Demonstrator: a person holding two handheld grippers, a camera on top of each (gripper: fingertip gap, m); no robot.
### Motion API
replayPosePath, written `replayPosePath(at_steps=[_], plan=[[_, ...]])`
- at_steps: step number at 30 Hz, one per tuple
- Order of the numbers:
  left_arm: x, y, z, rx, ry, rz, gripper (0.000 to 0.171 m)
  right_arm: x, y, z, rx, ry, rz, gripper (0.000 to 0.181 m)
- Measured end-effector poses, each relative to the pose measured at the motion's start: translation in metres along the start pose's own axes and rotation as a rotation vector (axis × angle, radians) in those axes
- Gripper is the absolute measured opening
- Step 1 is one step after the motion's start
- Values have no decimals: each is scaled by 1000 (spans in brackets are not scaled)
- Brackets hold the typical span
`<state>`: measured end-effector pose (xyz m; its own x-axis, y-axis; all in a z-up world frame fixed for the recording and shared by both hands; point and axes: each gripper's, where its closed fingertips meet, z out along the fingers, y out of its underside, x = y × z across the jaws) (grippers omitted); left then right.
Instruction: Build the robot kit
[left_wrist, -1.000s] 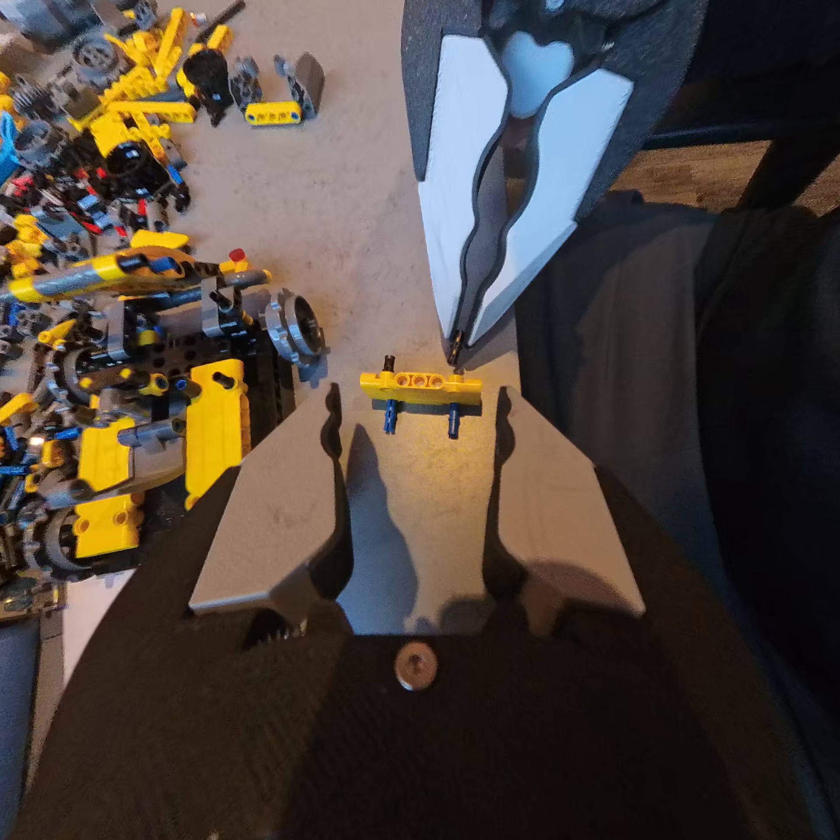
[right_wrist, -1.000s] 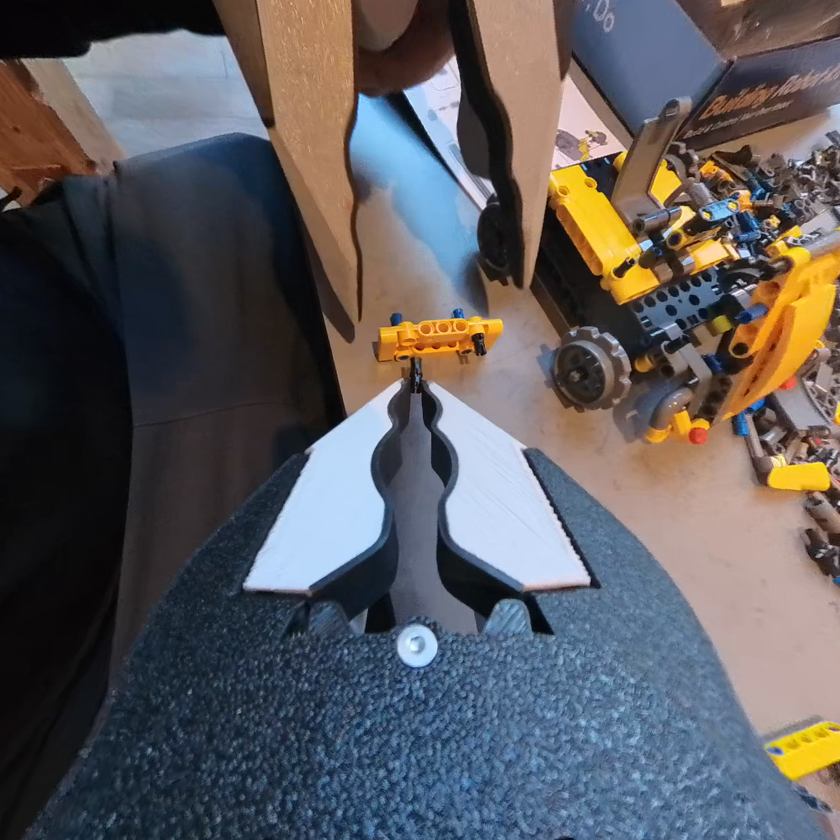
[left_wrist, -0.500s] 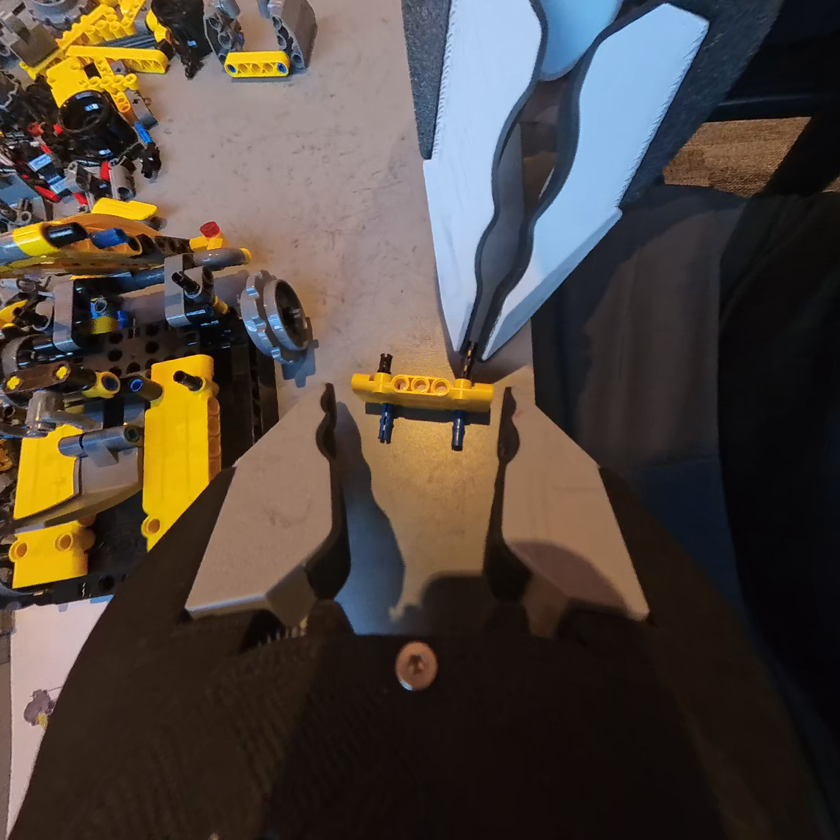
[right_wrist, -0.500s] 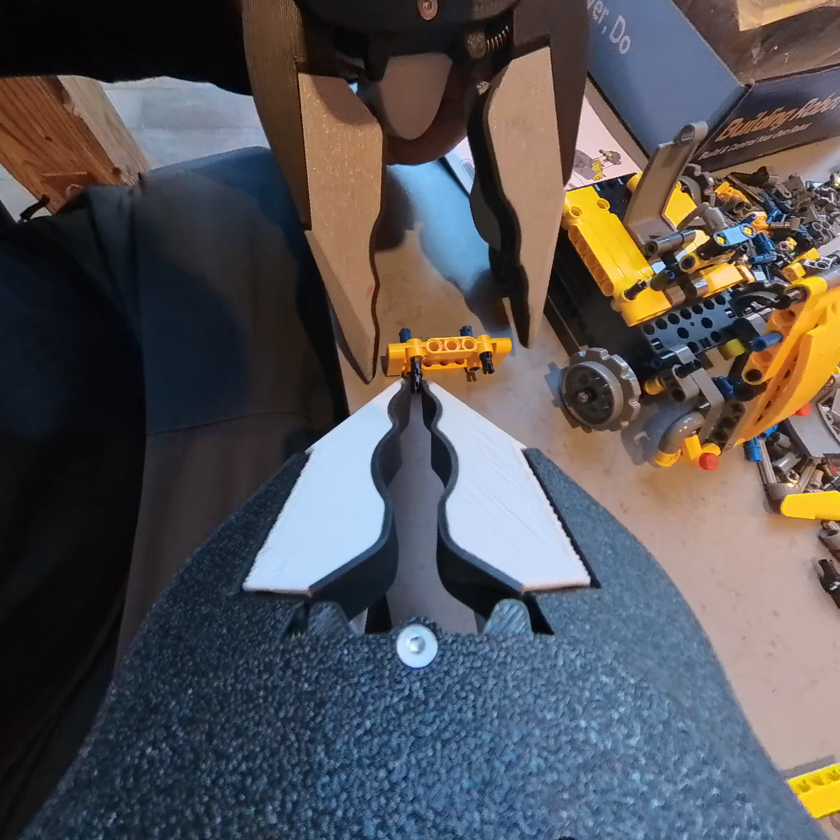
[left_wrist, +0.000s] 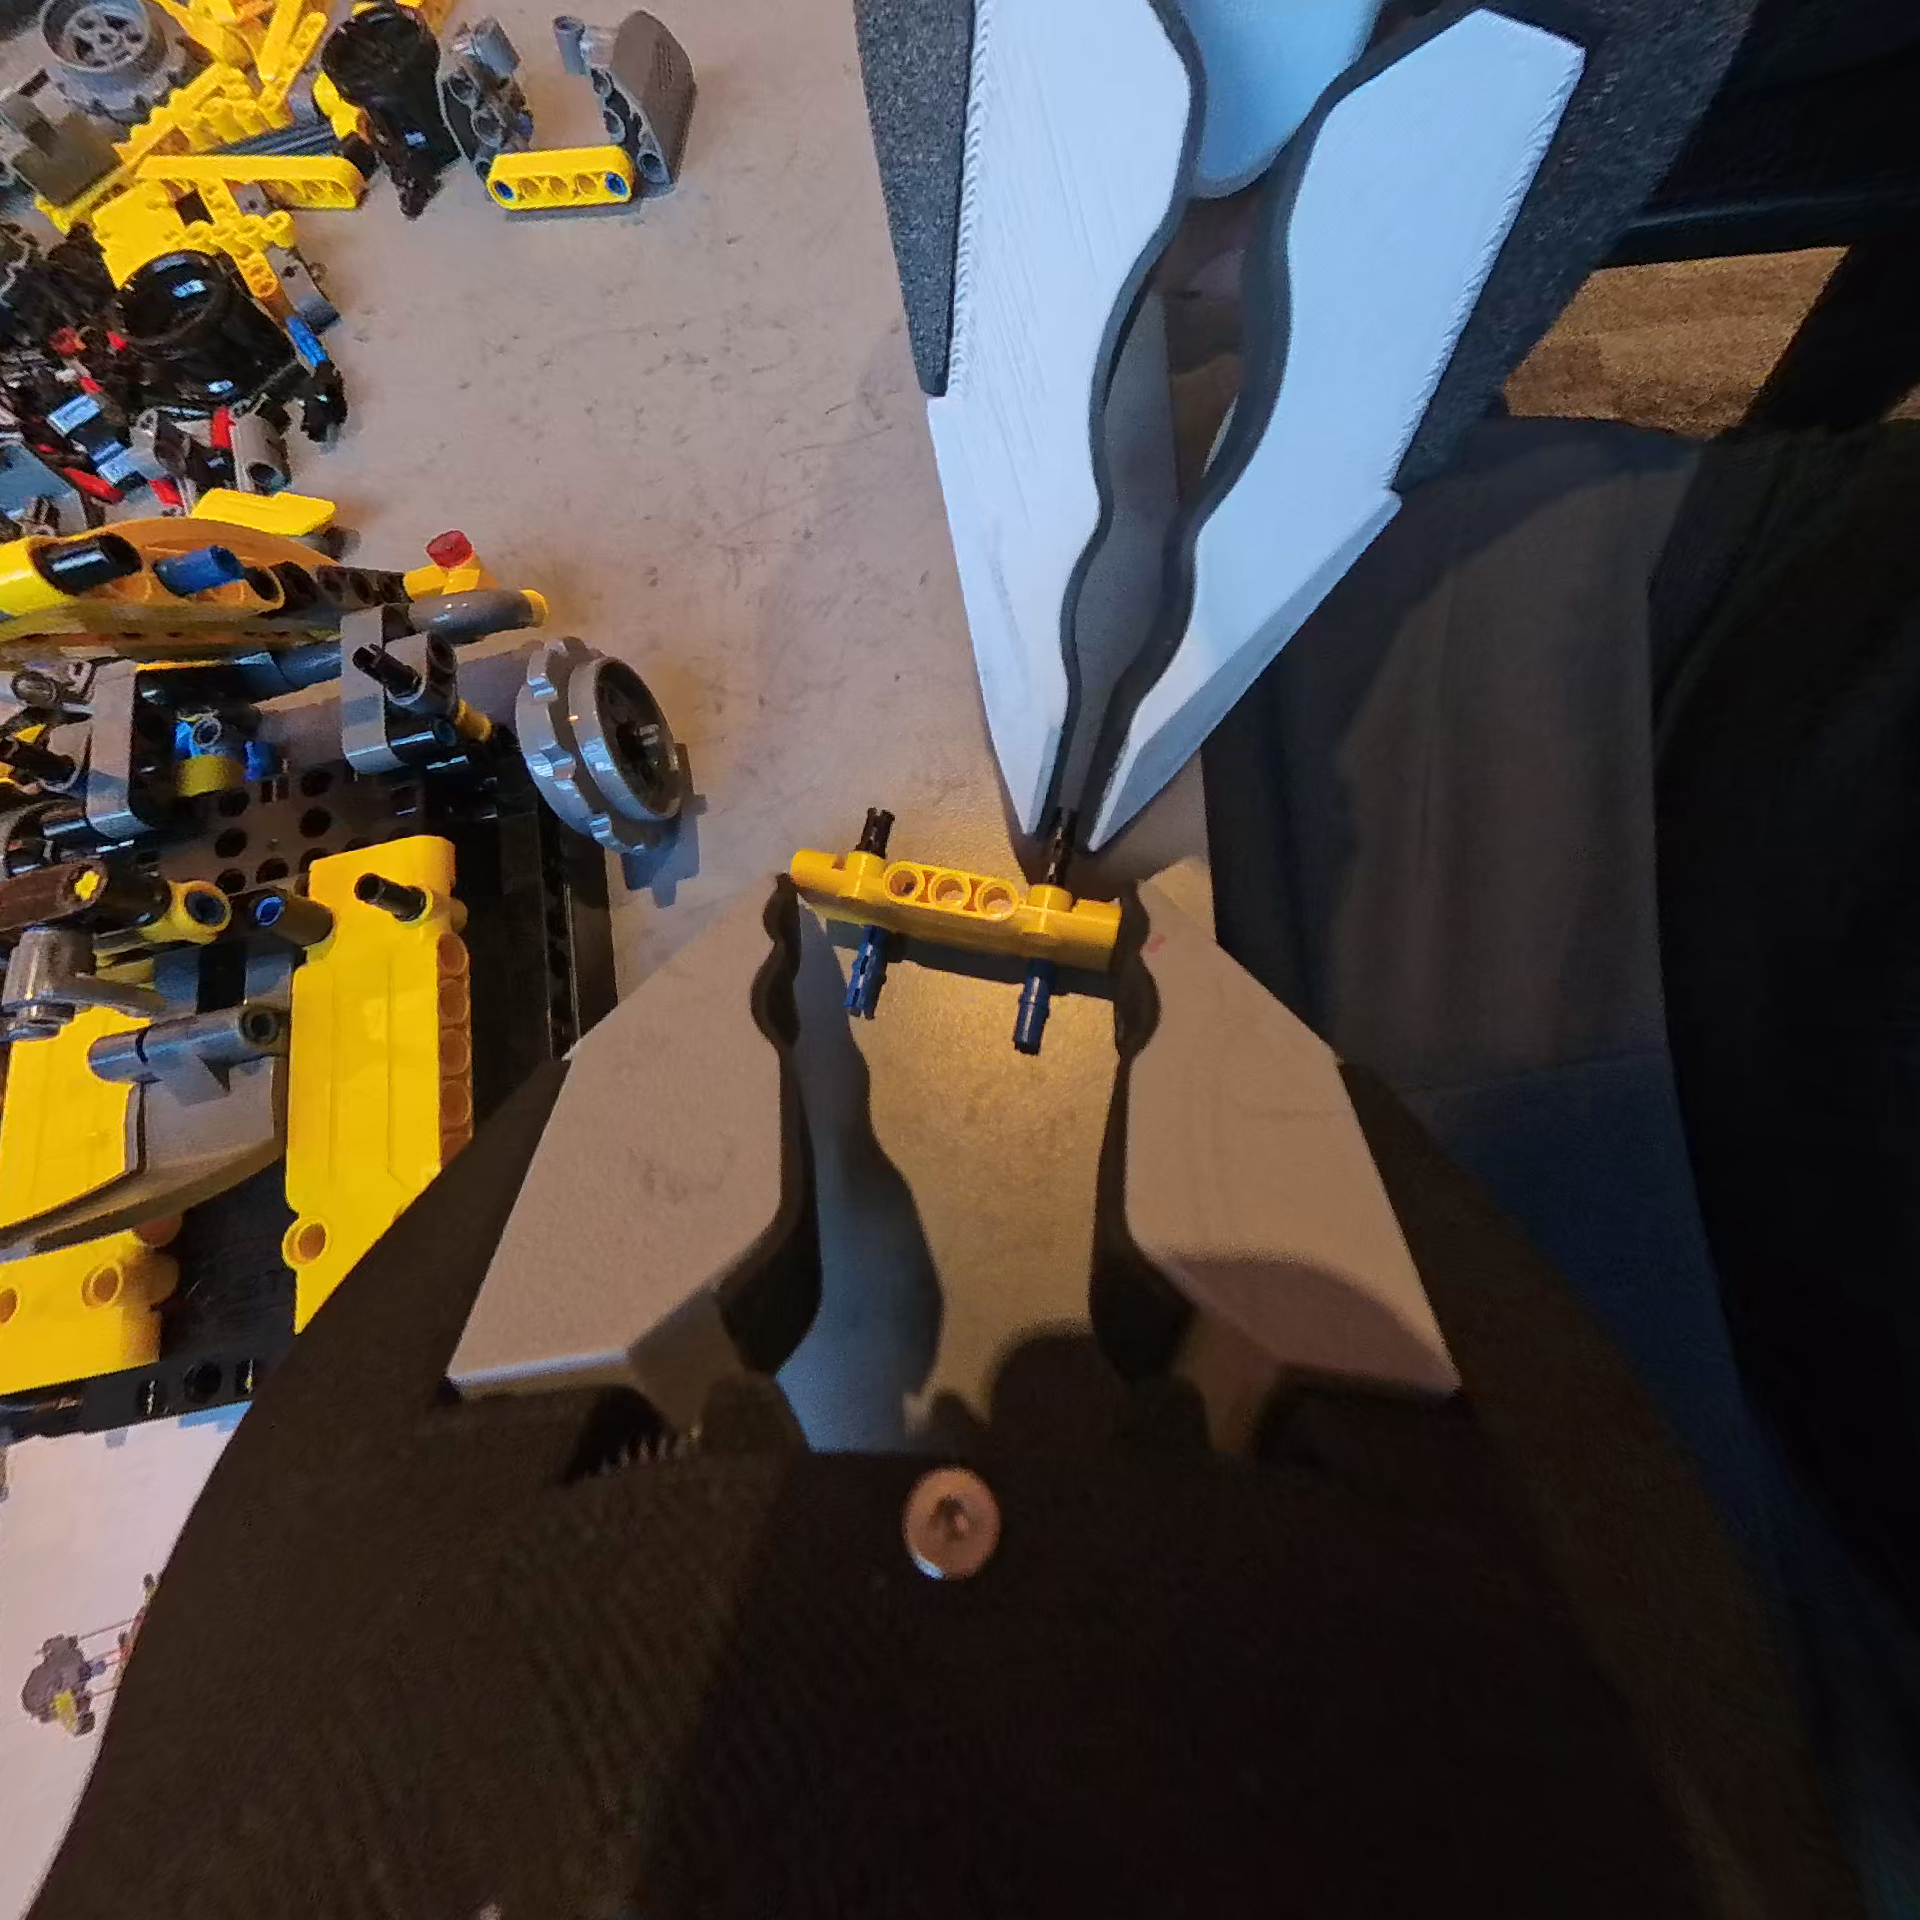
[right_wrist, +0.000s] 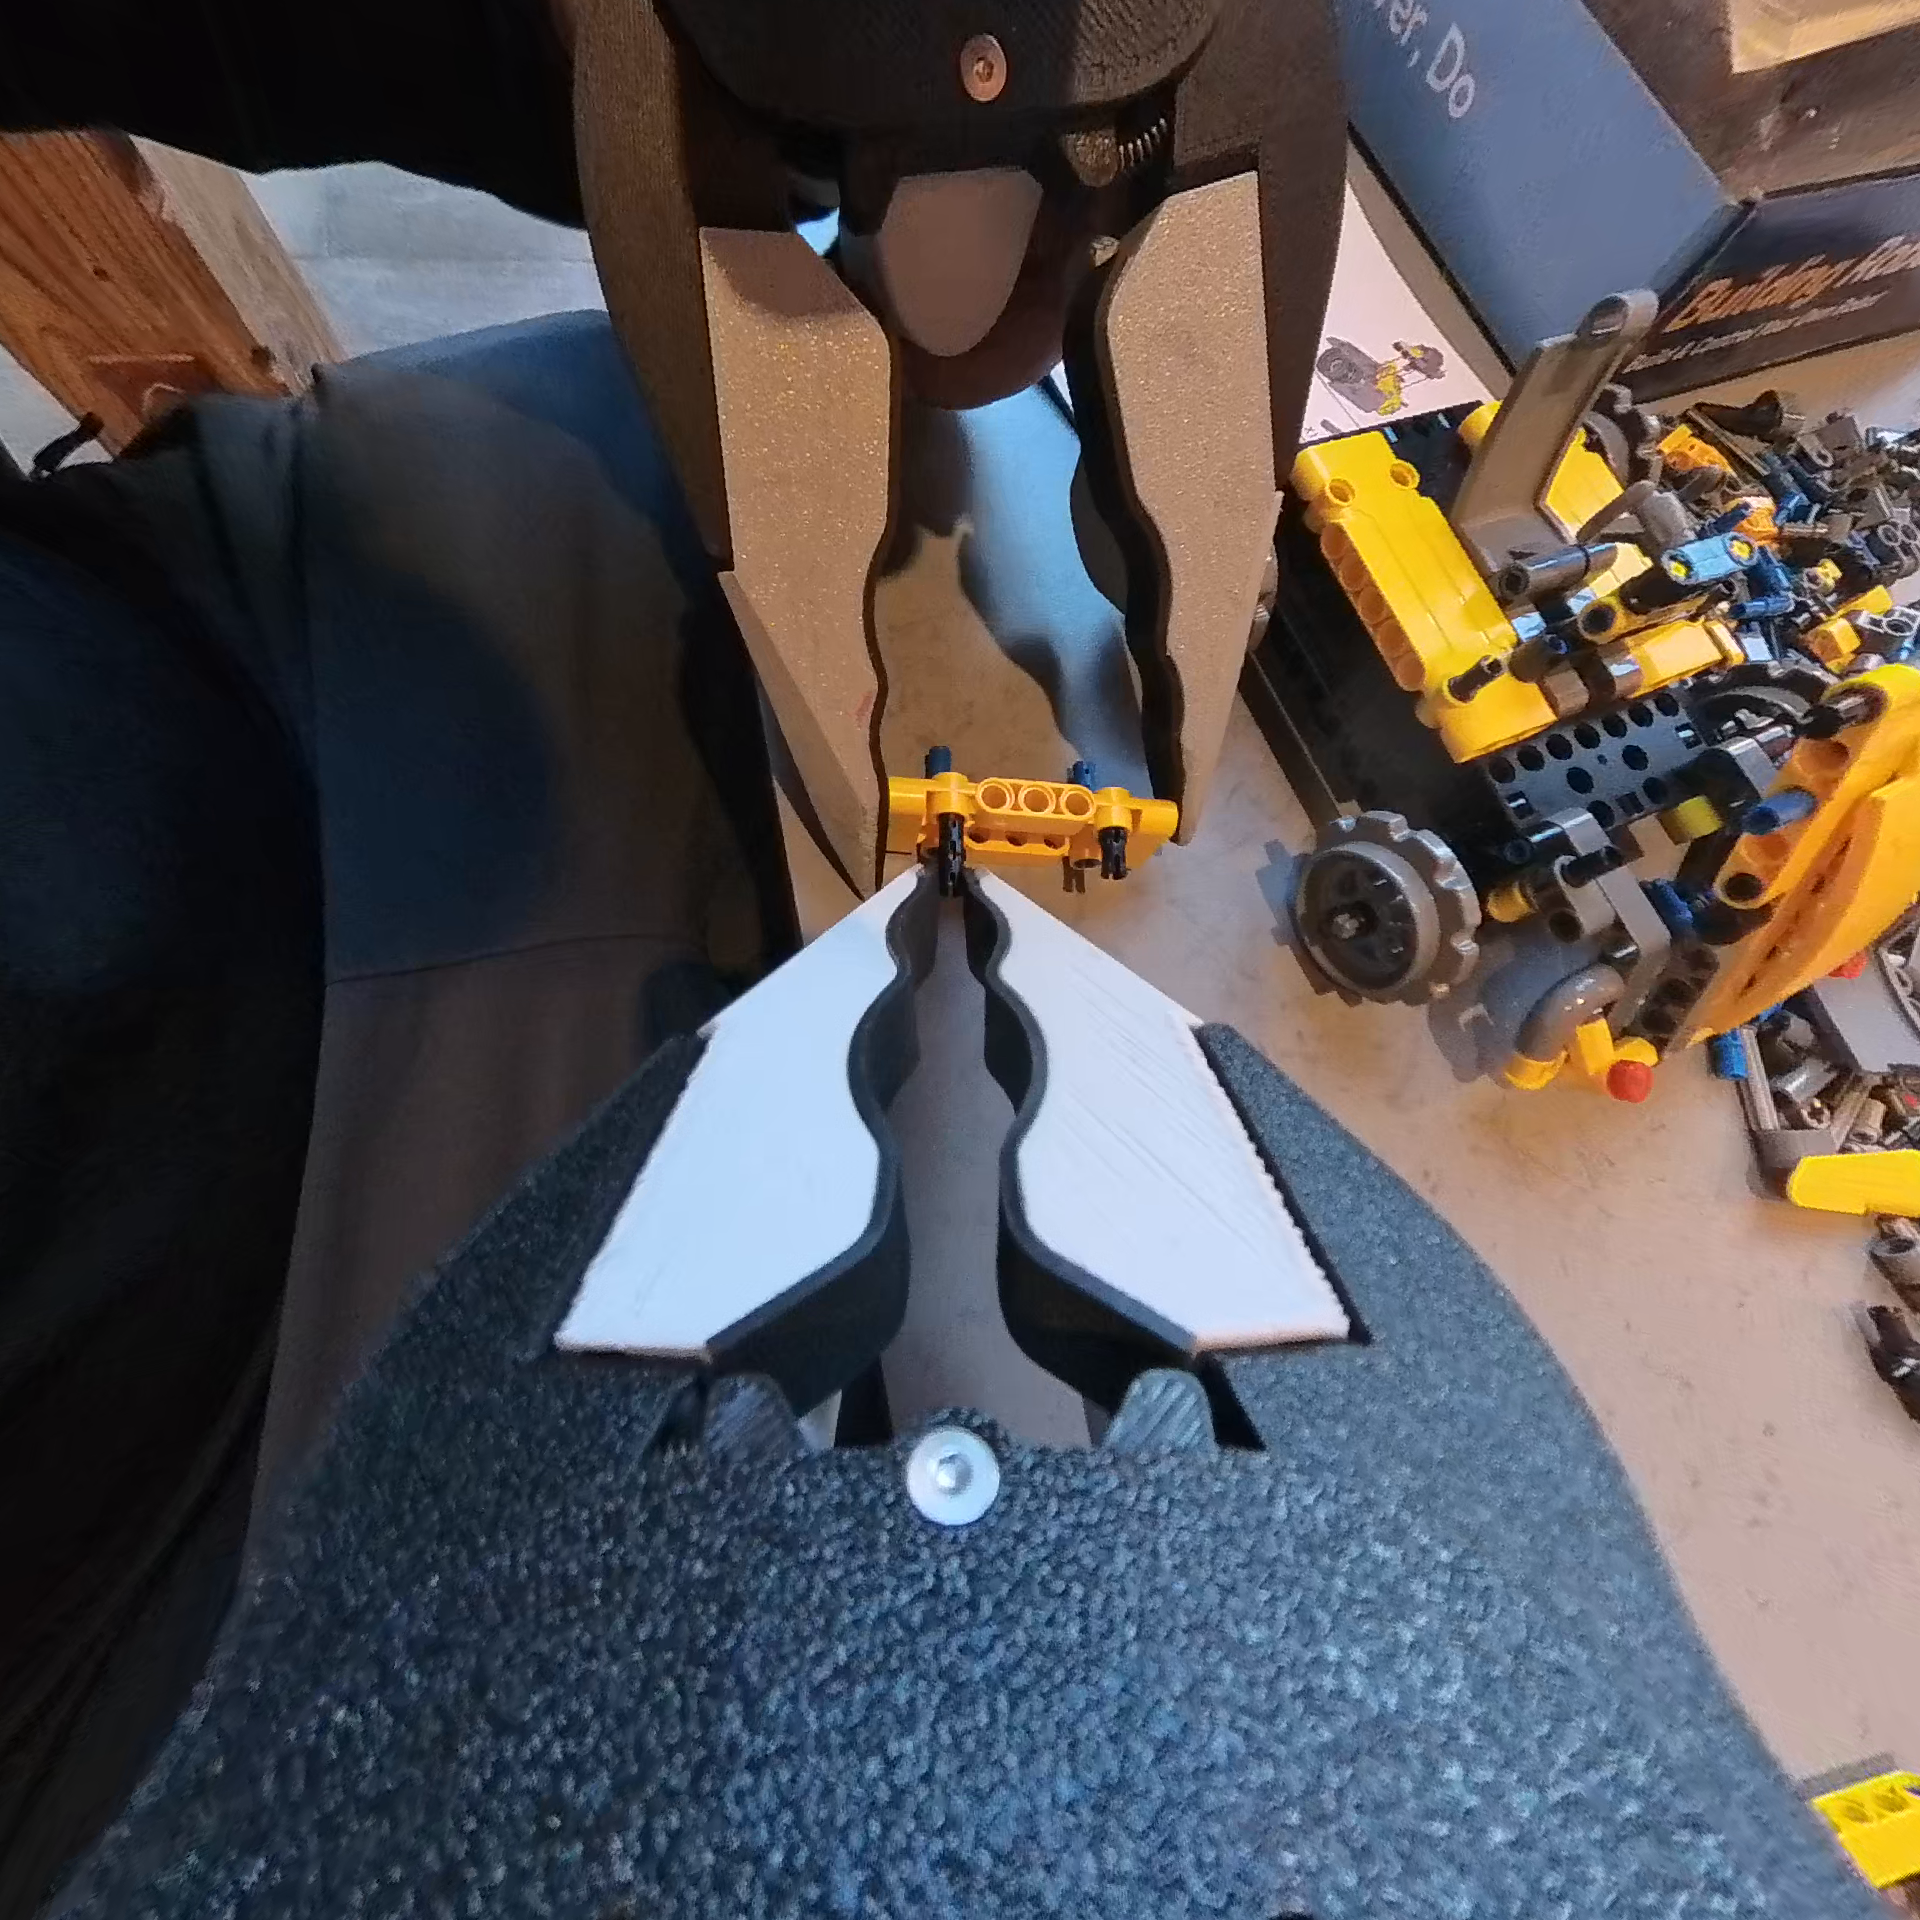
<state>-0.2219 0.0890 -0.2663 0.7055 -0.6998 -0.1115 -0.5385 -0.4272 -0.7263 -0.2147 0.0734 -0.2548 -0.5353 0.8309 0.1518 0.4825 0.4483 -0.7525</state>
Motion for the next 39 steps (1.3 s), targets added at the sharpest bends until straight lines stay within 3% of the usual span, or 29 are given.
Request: replayPosePath(at_steps=[10,15,28,32,39], plan=[[-1,-1,1,3,-11,2,59,0,1,-1,-5,-52,46,4],[-4,0,1,0,-27,-12,59,3,1,0,-12,-57,174,4],[-6,0,1,-4,-44,-26,59,5,-3,-1,-72,217,-35,3],[-6,0,1,-4,-44,-26,59,4,-3,0,-13,149,23,4],[-6,0,0,-3,-42,-24,59,5,-2,0,23,2,-71,4]])
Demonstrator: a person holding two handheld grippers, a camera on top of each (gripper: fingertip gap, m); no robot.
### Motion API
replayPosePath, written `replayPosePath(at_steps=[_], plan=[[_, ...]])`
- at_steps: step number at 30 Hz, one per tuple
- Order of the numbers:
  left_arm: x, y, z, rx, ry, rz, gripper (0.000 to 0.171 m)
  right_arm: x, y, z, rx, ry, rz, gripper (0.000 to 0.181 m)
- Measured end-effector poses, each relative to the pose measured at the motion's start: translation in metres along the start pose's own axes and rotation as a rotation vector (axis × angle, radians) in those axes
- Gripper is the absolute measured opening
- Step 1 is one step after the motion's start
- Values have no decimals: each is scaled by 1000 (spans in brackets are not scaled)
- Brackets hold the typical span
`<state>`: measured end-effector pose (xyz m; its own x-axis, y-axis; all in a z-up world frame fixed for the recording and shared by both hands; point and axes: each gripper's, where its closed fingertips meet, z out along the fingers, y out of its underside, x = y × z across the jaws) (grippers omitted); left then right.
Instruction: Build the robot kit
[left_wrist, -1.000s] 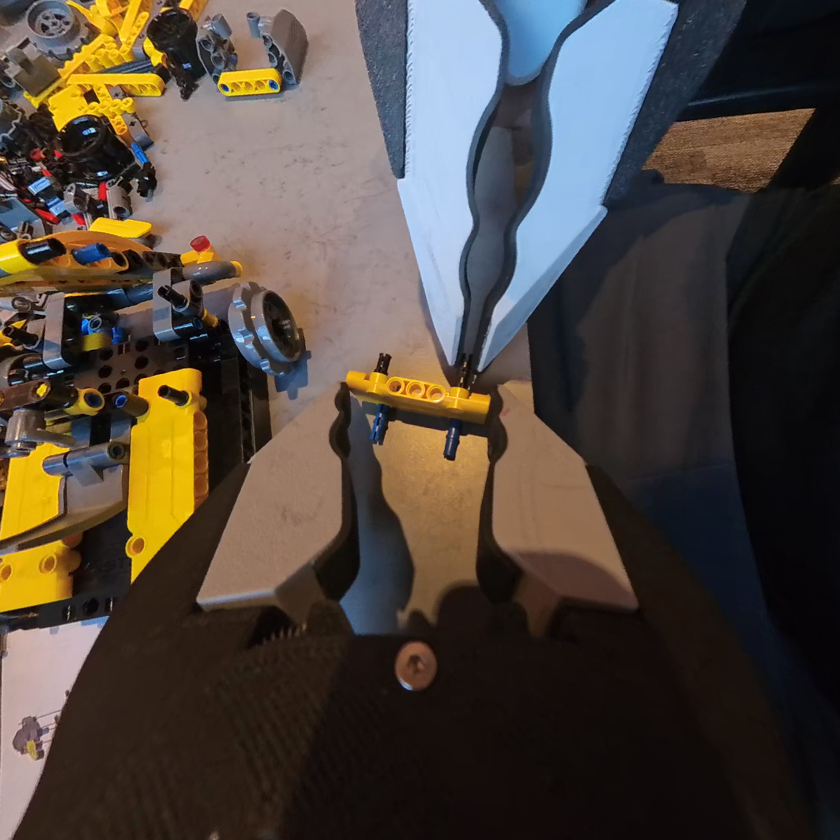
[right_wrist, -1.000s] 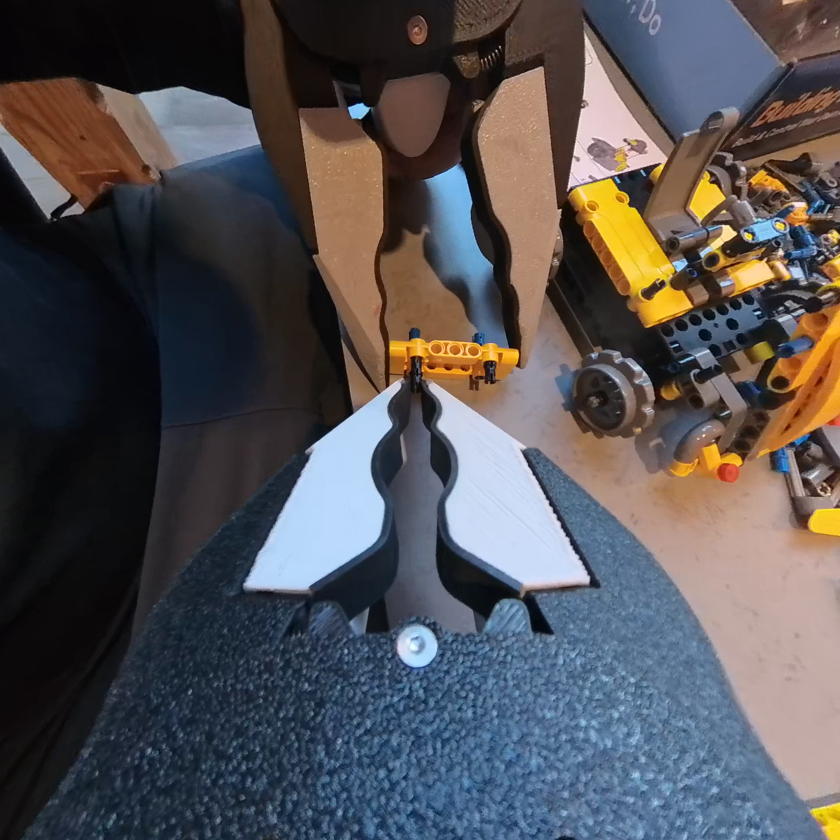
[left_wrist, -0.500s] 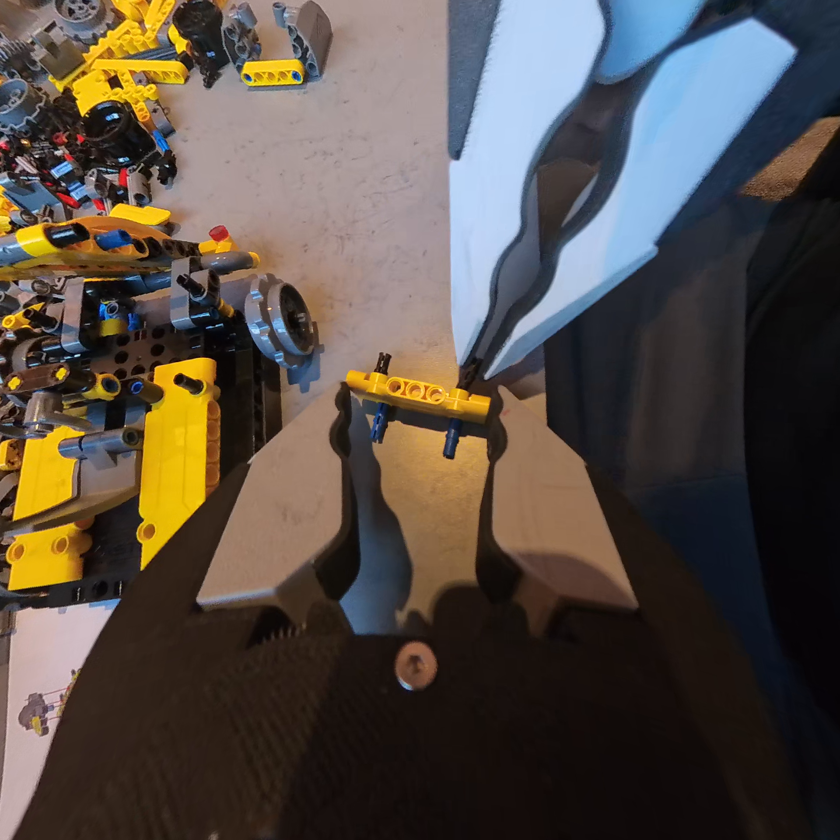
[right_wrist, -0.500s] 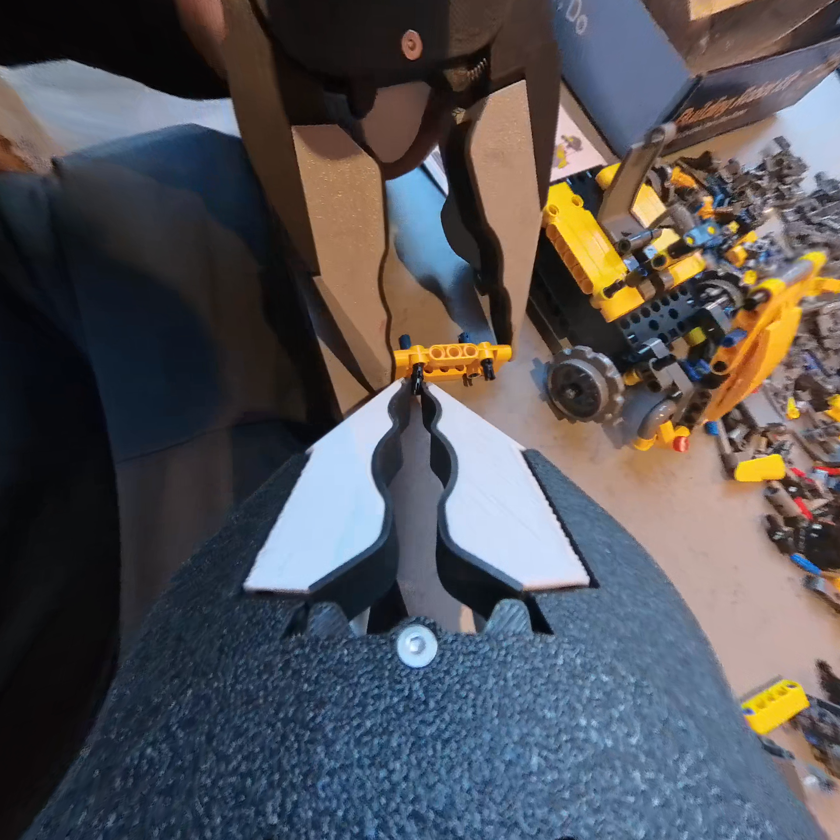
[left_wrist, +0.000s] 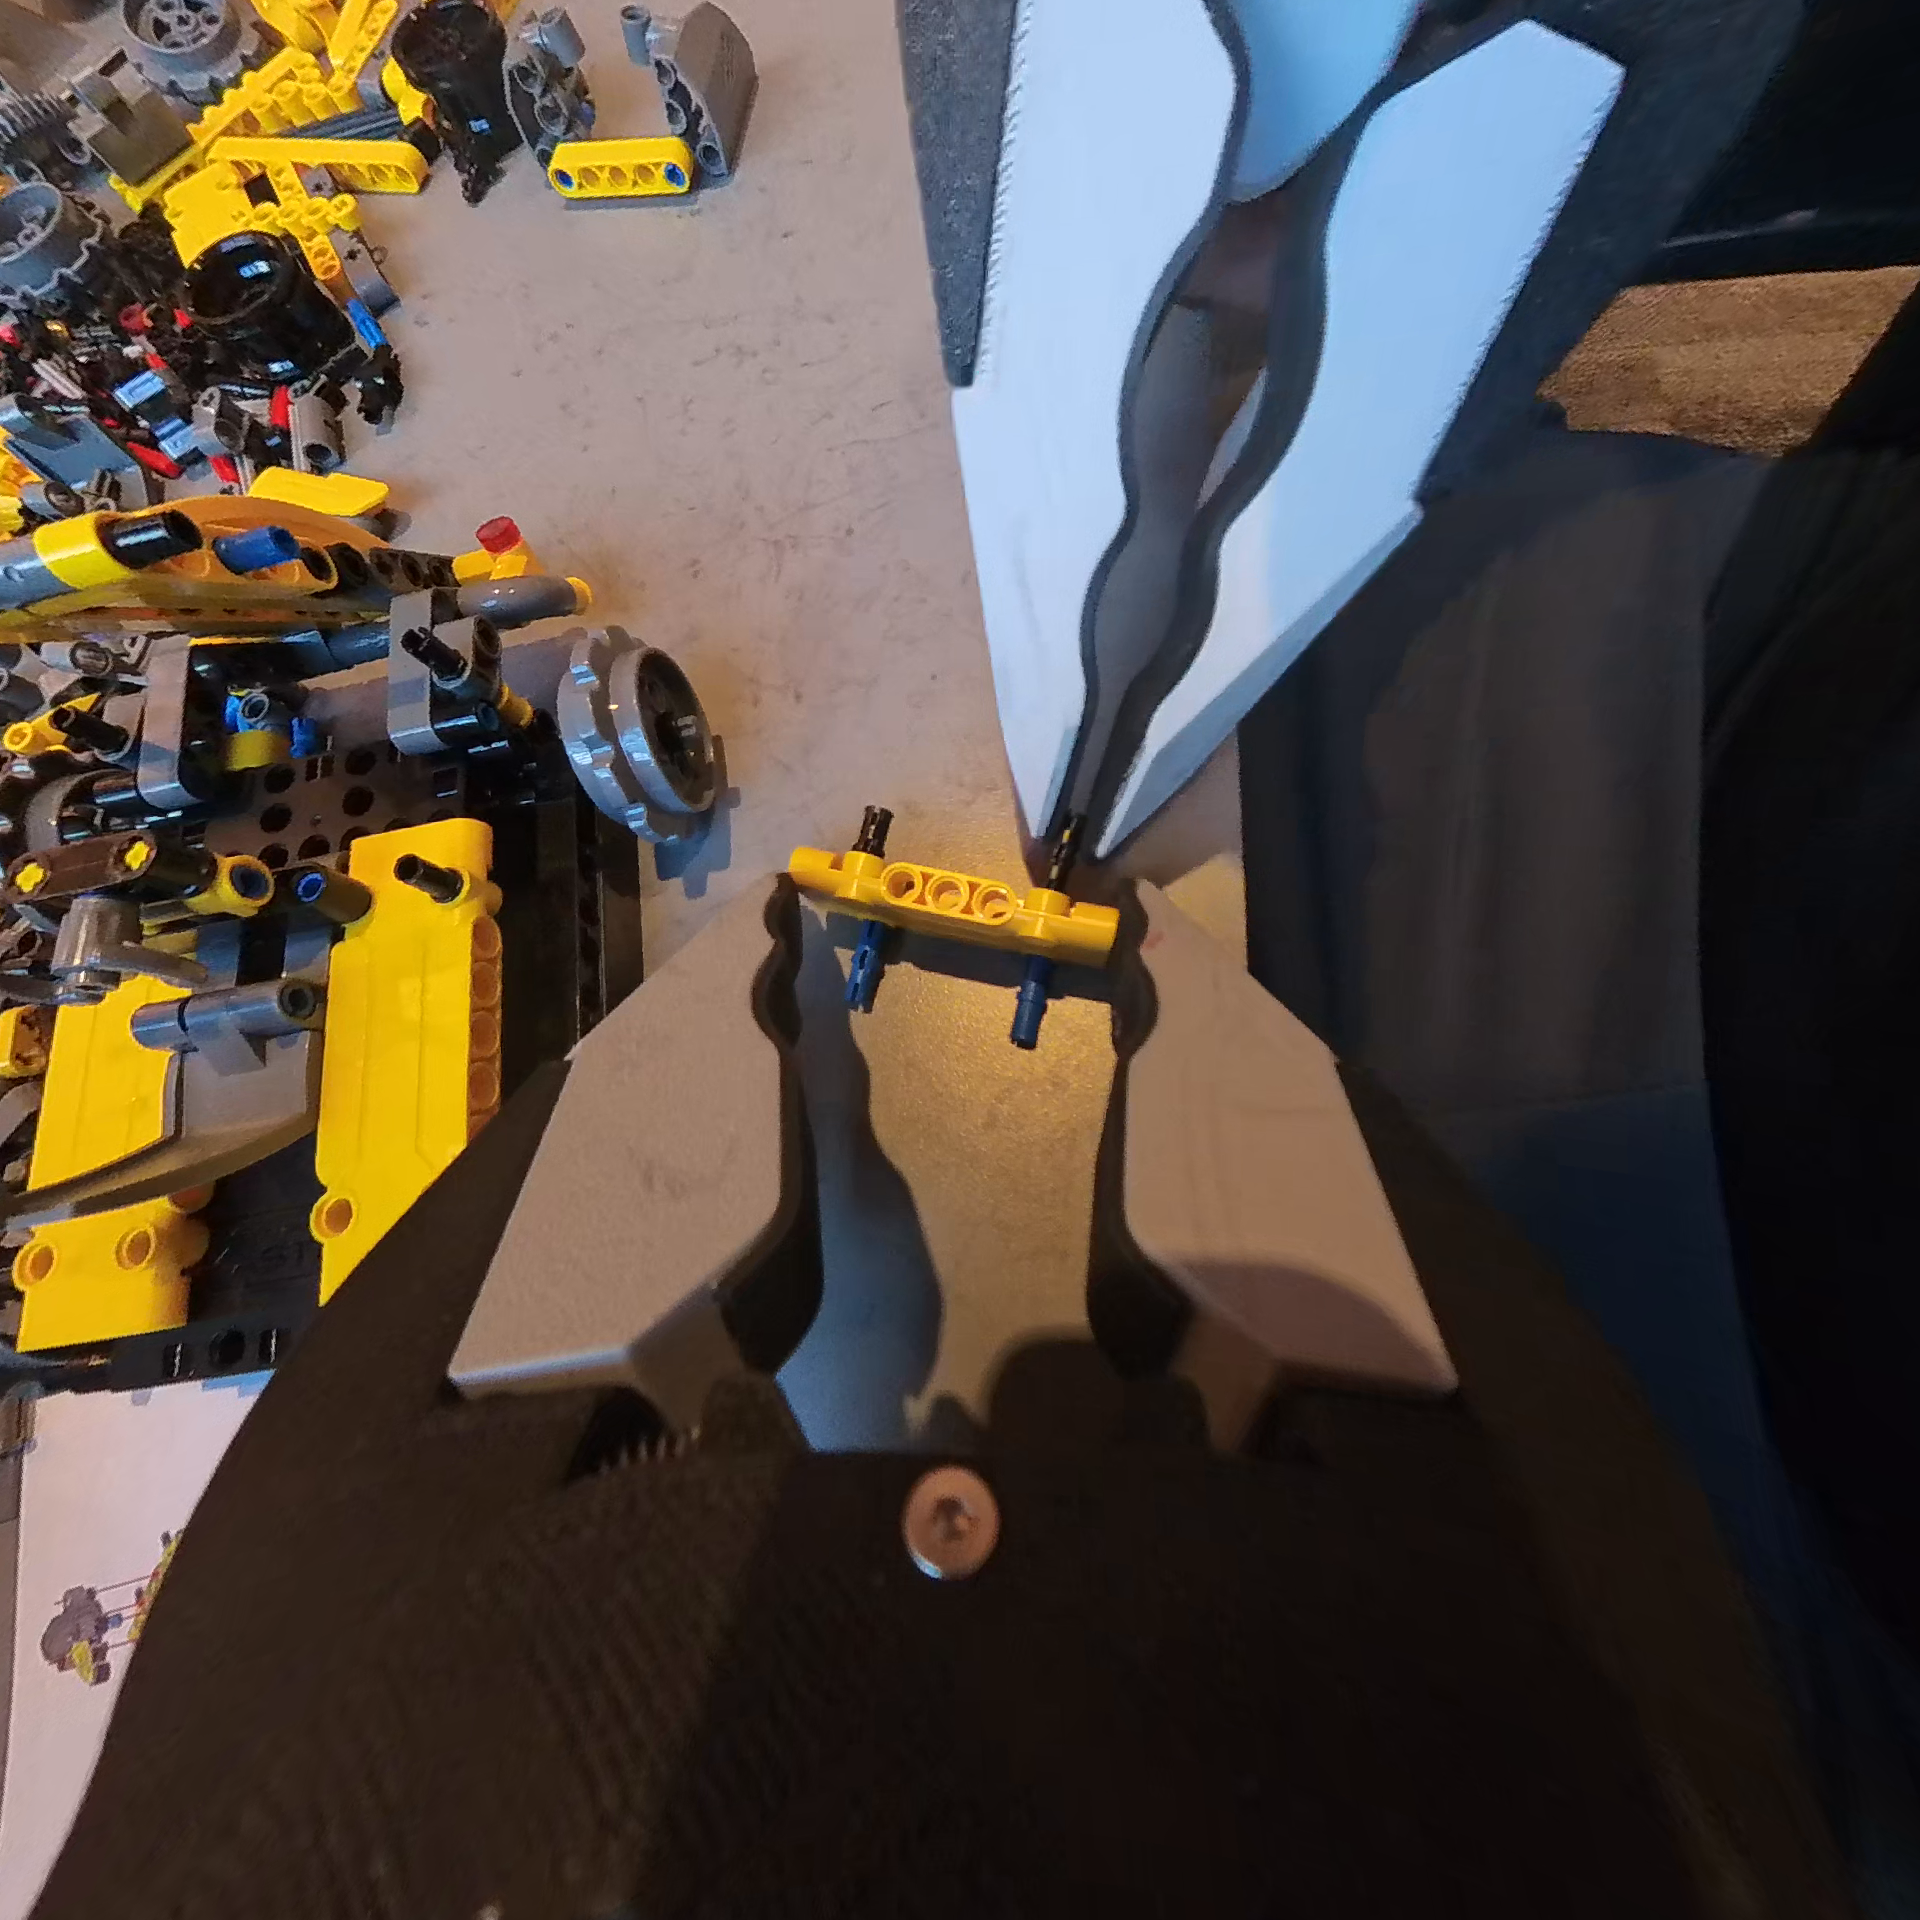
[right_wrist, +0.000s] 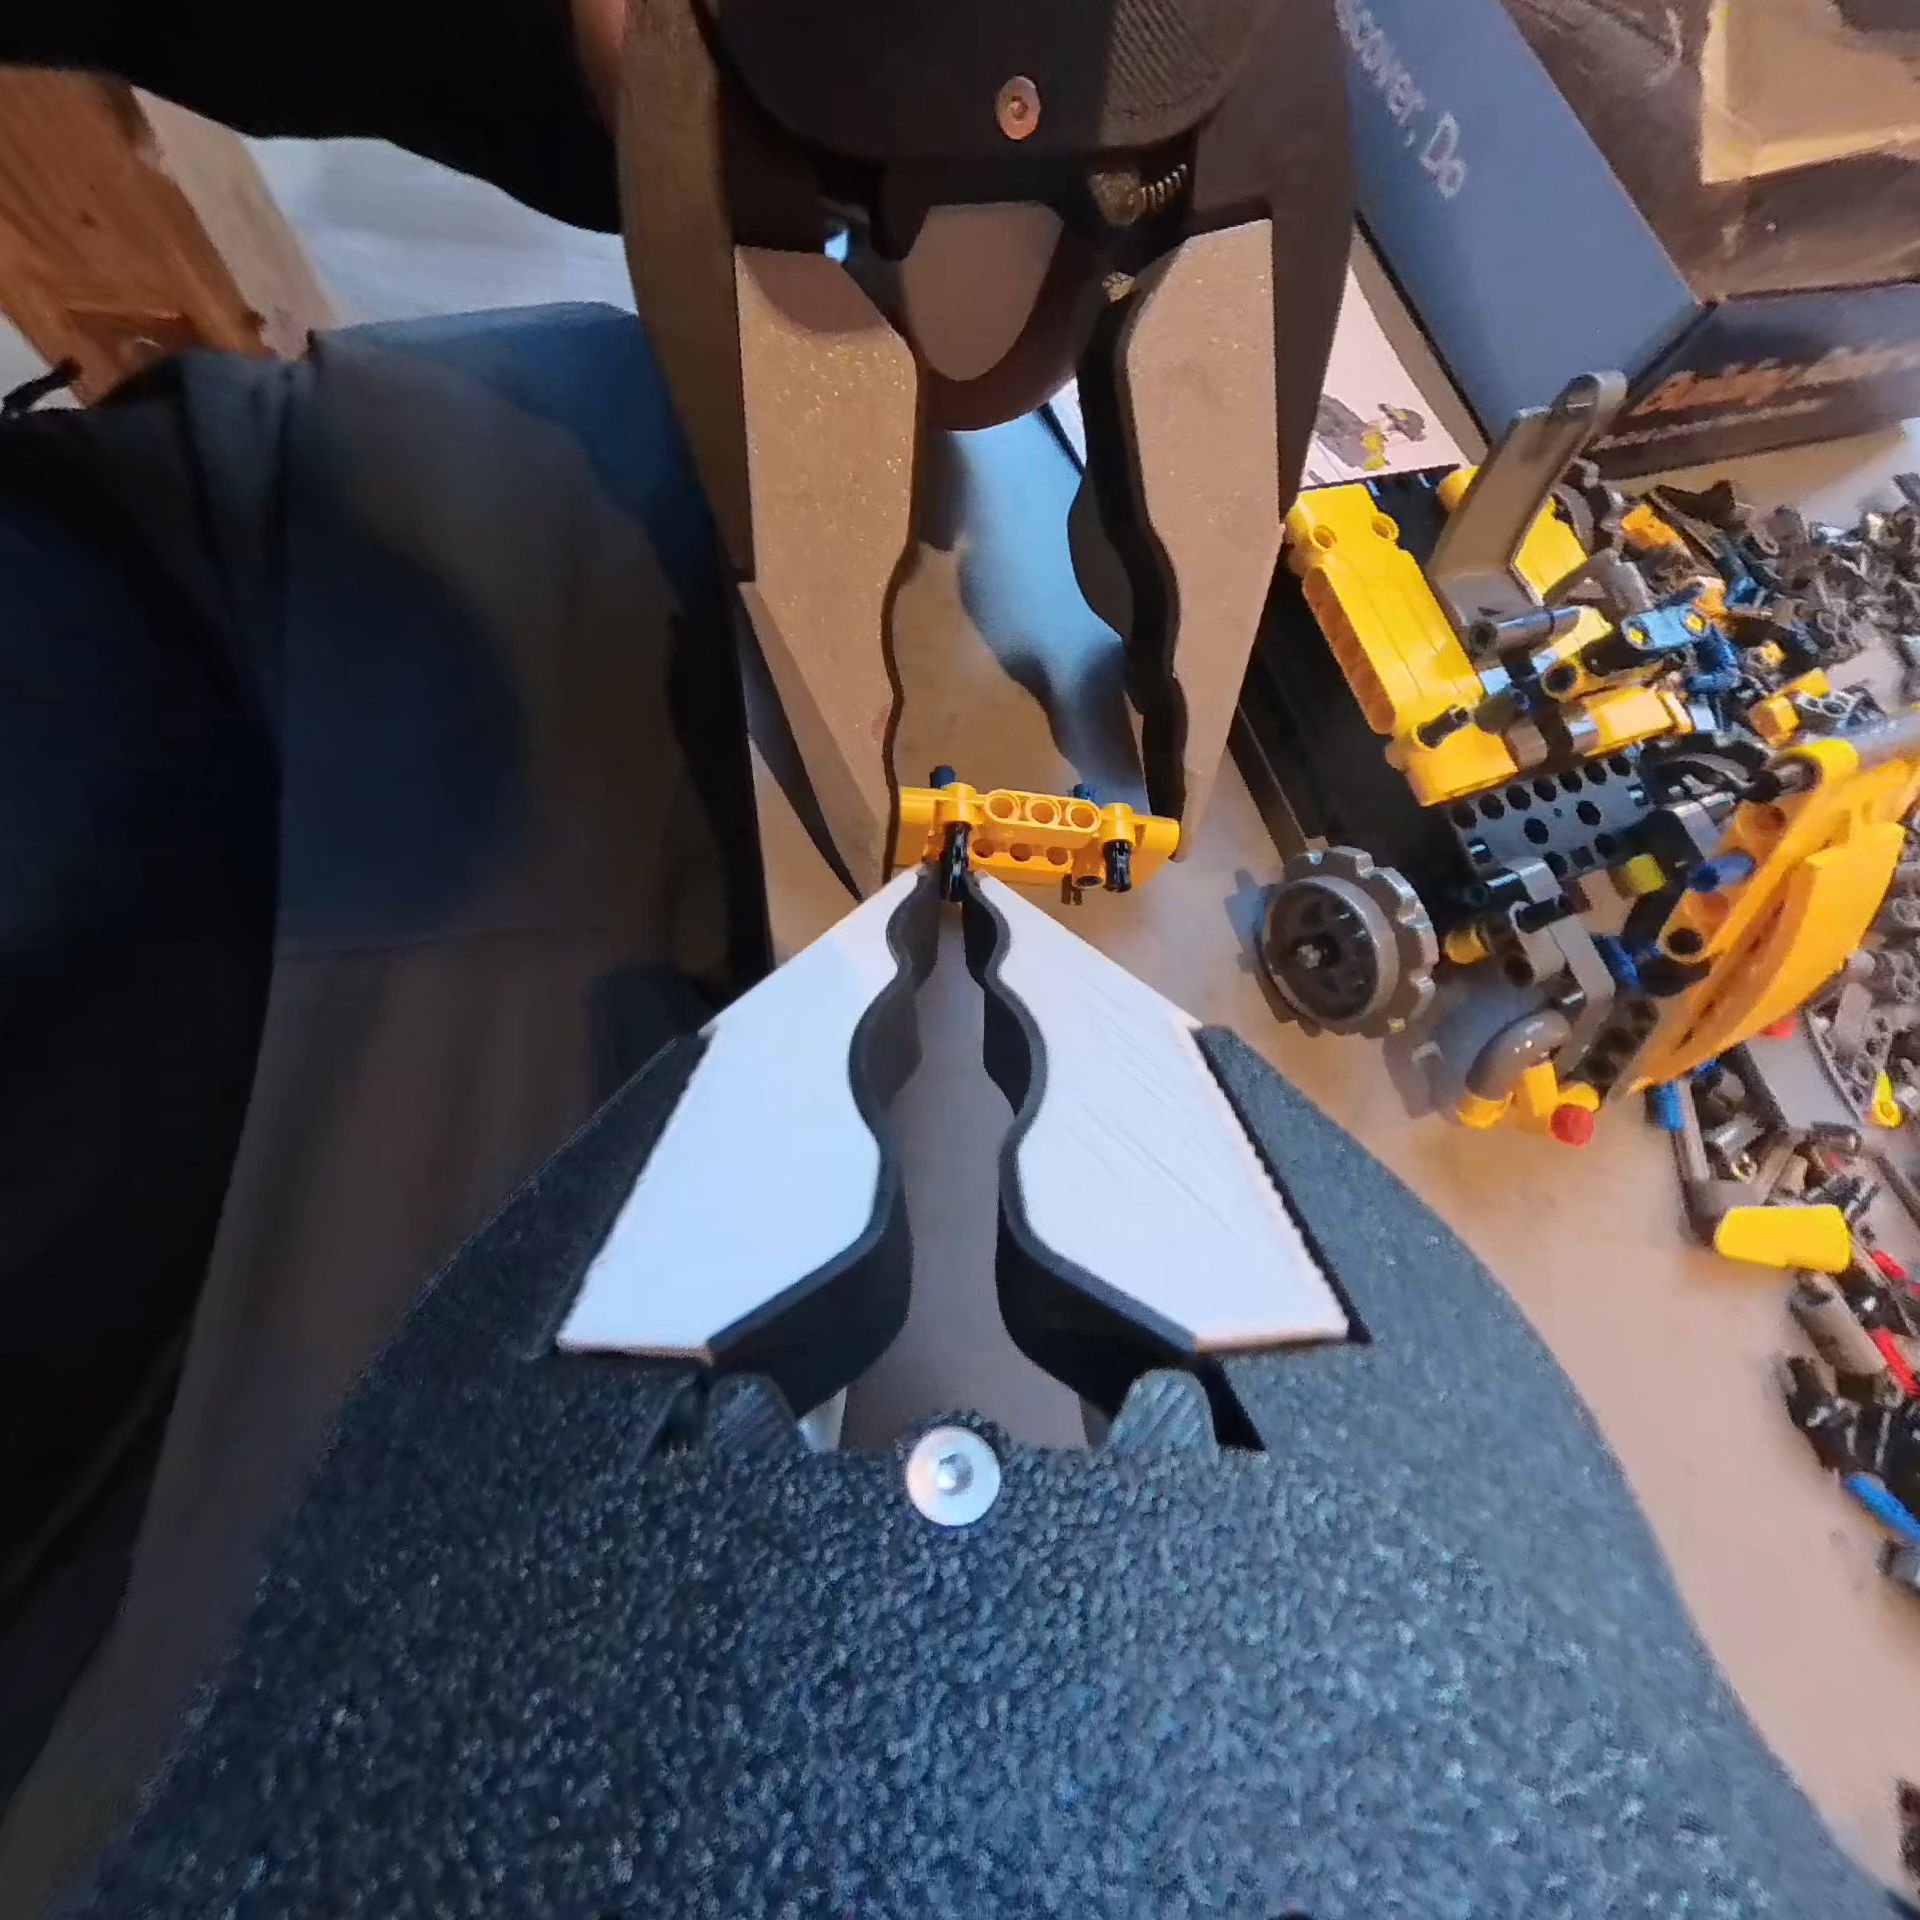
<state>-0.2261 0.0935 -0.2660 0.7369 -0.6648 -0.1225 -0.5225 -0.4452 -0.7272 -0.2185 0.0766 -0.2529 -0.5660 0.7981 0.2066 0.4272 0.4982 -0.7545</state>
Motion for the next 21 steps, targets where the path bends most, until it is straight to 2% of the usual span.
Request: replayPosePath(at_steps=[10,13,21], plan=[[2,0,0,3,11,8,59,-1,0,-1,1,-93,-139,4],[1,0,0,2,11,6,59,1,0,0,-6,-86,-113,4],[2,-1,1,1,6,0,59,0,7,10,-58,75,-9,3]])
